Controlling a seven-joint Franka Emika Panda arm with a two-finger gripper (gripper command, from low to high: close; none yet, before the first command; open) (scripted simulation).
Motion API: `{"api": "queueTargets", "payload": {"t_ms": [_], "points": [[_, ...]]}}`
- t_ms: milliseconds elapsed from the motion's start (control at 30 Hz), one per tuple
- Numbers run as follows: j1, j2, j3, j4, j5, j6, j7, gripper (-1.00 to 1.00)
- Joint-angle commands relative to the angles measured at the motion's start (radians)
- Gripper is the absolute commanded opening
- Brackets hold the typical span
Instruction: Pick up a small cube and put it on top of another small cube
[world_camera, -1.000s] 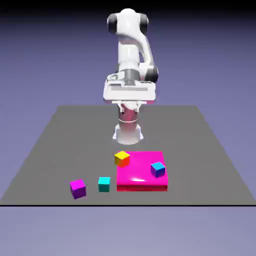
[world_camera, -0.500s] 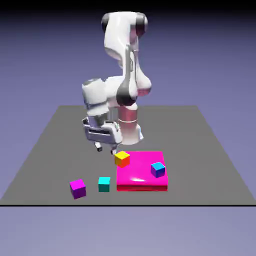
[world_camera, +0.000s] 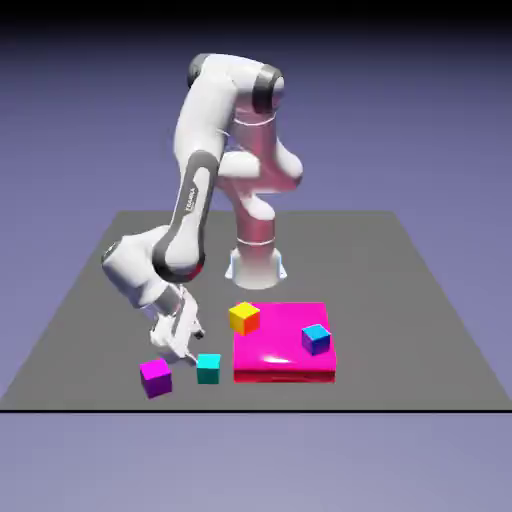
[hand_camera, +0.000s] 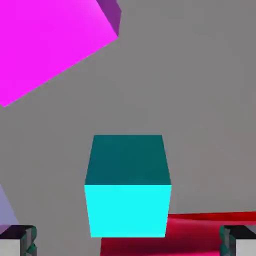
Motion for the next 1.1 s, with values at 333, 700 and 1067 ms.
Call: {"api": "queueTargets", "payload": {"t_ms": [333,700,1067], "points": [[-0.01,-0.194,0.016,-0.027,-0.288,-0.166,-0.009,-1.0],[-0.038,-0.424,0.224,-0.058,-0.766,-0.418,-0.226,-1.0],[-0.035,-0.413,0.264,-0.157,-0.823,-0.319,-0.272,1.0]]}}
